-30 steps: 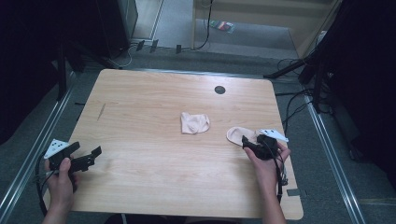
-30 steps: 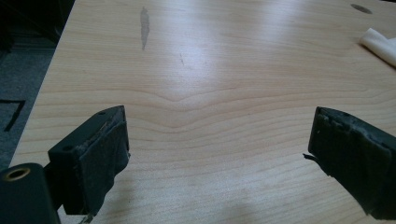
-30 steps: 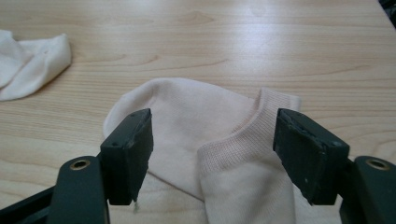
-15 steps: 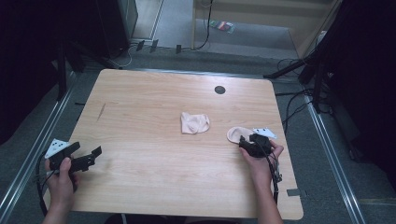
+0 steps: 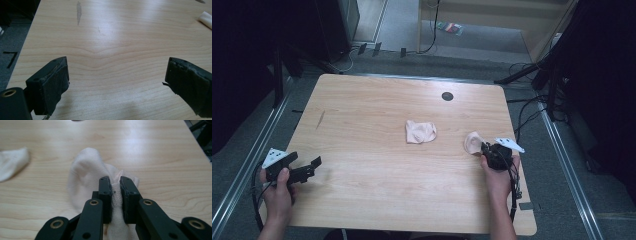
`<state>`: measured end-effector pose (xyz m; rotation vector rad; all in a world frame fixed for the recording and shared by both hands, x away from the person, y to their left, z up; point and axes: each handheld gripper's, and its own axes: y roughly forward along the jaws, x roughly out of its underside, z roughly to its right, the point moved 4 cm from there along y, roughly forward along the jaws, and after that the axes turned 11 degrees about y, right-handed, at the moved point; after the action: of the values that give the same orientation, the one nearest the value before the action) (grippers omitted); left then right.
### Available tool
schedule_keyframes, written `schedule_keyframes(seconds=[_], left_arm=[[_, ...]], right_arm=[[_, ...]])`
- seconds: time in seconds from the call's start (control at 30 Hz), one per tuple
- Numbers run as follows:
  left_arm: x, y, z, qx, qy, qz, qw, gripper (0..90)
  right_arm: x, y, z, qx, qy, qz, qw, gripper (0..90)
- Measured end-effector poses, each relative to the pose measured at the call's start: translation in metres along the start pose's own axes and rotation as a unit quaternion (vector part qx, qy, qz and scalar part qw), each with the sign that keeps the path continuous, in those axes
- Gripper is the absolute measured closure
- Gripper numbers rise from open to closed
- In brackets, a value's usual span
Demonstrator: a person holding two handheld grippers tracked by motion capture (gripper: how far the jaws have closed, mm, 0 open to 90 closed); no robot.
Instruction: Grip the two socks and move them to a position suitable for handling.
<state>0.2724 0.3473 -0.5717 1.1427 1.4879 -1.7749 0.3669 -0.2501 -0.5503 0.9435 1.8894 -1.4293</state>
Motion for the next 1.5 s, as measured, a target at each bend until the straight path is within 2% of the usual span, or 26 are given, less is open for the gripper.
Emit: schedule_keyframes(seconds=[0.17,0.27,0.3,0.33,0.37,0.4,0.43,0.53,0.57,0.63,0.67,0.77,0.83,0.87,1.0,1.03,1.07,1.1,1.13,1.2,1.23,1.27,1.3,1.33,1.43,1.5], left_arm=[[-0.002,0.0,0.002,-0.005,0.003,0.001,1.0,5.6],[-0.008,-0.002,0.008,-0.003,0.003,0.007,1.0,5.6],[-0.014,-0.004,0.016,0.002,0.002,0.01,0.9999,5.6],[-0.014,-0.004,0.016,0.002,0.002,0.01,0.9999,5.6],[-0.019,-0.005,0.025,0.006,0.009,0.015,0.9998,5.6],[-0.019,-0.005,0.025,0.006,0.009,0.015,0.9998,5.6],[-0.023,-0.005,0.036,0.015,0.021,0.016,0.9995,5.6],[-0.027,-0.004,0.047,0.025,0.031,0.018,0.999,5.6],[-0.03,-0.002,0.057,0.036,0.04,0.018,0.9984,5.6],[-0.032,-0.002,0.063,0.04,0.044,0.021,0.998,5.6],[-0.034,-0.001,0.072,0.049,0.051,0.025,0.9972,5.6],[-0.037,-0.001,0.081,0.057,0.054,0.025,0.9966,5.6],[-0.04,-0.002,0.092,0.074,0.054,0.029,0.9954,5.6],[-0.04,-0.002,0.092,0.074,0.054,0.029,0.9954,5.6],[-0.042,-0.003,0.106,0.087,0.065,0.032,0.9936,5.6],[-0.042,-0.003,0.109,0.09,0.068,0.032,0.9931,5.6],[-0.043,-0.003,0.112,0.093,0.07,0.032,0.9926,5.6],[-0.043,-0.003,0.115,0.097,0.071,0.034,0.9921,5.6],[-0.044,-0.005,0.118,0.101,0.073,0.036,0.9916,5.6],[-0.045,-0.006,0.126,0.111,0.076,0.042,0.99,5.6],[-0.045,-0.006,0.133,0.122,0.082,0.04,0.9883,5.6],[-0.045,-0.006,0.133,0.122,0.082,0.04,0.9883,5.6],[-0.044,-0.005,0.139,0.132,0.086,0.037,0.9869,5.6],[-0.044,-0.005,0.139,0.132,0.086,0.037,0.9869,5.6],[-0.042,-0.004,0.145,0.139,0.092,0.032,0.9855,5.6],[-0.042,-0.003,0.148,0.144,0.094,0.03,0.9847,5.6]], right_arm=[[-0.013,-0.029,-0.012,-0.021,-0.008,0.026,0.9994,80.6],[-0.017,-0.038,-0.016,-0.029,-0.005,0.032,0.9991,80.6],[-0.021,-0.046,-0.02,-0.032,-0.006,0.039,0.9987,80.6],[-0.021,-0.046,-0.02,-0.032,-0.006,0.039,0.9987,80.6],[-0.023,-0.053,-0.026,-0.038,-0.006,0.043,0.9983,80.6],[-0.023,-0.053,-0.026,-0.038,-0.006,0.043,0.9983,80.6],[-0.025,-0.06,-0.033,-0.047,-0.008,0.046,0.9978,80.6],[-0.025,-0.065,-0.042,-0.058,-0.01,0.047,0.9972,80.5],[-0.023,-0.068,-0.054,-0.067,-0.018,0.045,0.9966,80.5],[-0.019,-0.069,-0.065,-0.079,-0.026,0.038,0.9958,80.4],[-0.016,-0.069,-0.071,-0.086,-0.028,0.034,0.9953,80.4],[-0.011,-0.068,-0.082,-0.093,-0.037,0.029,0.9946,80.4],[-0.002,-0.066,-0.099,-0.106,-0.051,0.019,0.9929,80.4],[-0.002,-0.066,-0.099,-0.106,-0.051,0.019,0.9929,80.4],[0.01,-0.066,-0.123,-0.127,-0.06,0.008,0.99,80.4],[0.017,-0.067,-0.135,-0.136,-0.067,0.004,0.9885,80.4],[0.017,-0.067,-0.135,-0.136,-0.067,0.004,0.9885,80.4],[0.024,-0.067,-0.147,-0.143,-0.075,-0.003,0.9868,80.3],[0.024,-0.067,-0.147,-0.143,-0.075,-0.003,0.9868,80.3],[0.033,-0.065,-0.158,-0.154,-0.082,-0.012,0.9845,80.3],[0.043,-0.063,-0.169,-0.166,-0.088,-0.023,0.9818,80.3],[0.043,-0.063,-0.169,-0.166,-0.088,-0.023,0.9818,80.3],[0.052,-0.062,-0.181,-0.174,-0.097,-0.032,0.9796,80.3],[0.052,-0.062,-0.181,-0.174,-0.097,-0.032,0.9796,80.3],[0.07,-0.06,-0.198,-0.182,-0.112,-0.04,0.9761,80.2],[0.078,-0.057,-0.203,-0.183,-0.11,-0.042,0.9759,80.2]])
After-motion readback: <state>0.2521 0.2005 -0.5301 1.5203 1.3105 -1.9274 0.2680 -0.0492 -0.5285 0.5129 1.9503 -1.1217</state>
